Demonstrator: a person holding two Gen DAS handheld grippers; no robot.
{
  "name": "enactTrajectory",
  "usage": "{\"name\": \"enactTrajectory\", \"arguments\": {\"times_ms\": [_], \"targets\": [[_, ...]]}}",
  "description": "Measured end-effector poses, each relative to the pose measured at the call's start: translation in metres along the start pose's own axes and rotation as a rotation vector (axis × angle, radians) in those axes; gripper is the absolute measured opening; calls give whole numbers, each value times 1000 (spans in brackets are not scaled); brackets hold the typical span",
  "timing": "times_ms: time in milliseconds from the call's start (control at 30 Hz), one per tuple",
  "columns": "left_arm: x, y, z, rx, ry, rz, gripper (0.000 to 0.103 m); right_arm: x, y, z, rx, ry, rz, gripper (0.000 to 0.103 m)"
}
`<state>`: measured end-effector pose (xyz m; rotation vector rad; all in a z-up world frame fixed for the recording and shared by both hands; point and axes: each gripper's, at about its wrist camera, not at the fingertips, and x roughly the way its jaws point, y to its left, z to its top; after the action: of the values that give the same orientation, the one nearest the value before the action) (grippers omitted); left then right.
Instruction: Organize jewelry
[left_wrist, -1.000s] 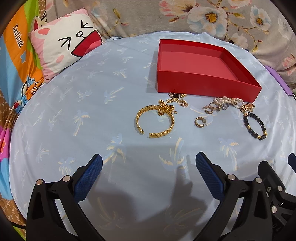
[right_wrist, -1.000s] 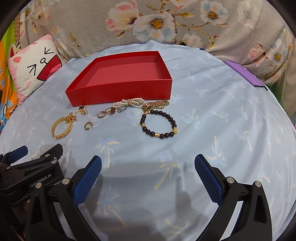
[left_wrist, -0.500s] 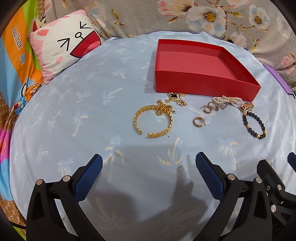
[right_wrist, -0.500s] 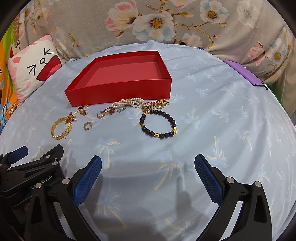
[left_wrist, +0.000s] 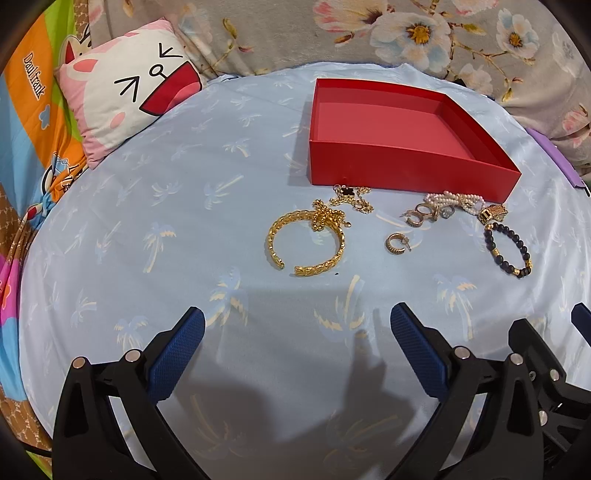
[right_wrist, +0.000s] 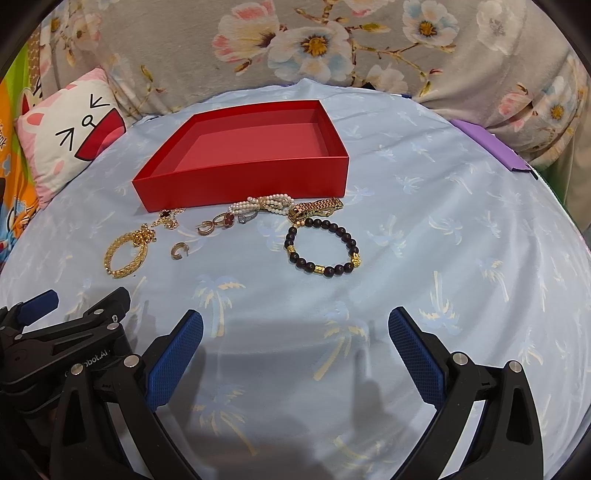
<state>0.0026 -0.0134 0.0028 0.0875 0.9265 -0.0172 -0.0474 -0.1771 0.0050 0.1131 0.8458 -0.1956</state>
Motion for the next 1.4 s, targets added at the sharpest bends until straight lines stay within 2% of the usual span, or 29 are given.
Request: {"name": "enactTrajectory", "arguments": {"times_ms": [1400], "targets": [[-1,2,0,7,-1,3,98,-4,1,2,4,0,11,98]]}}
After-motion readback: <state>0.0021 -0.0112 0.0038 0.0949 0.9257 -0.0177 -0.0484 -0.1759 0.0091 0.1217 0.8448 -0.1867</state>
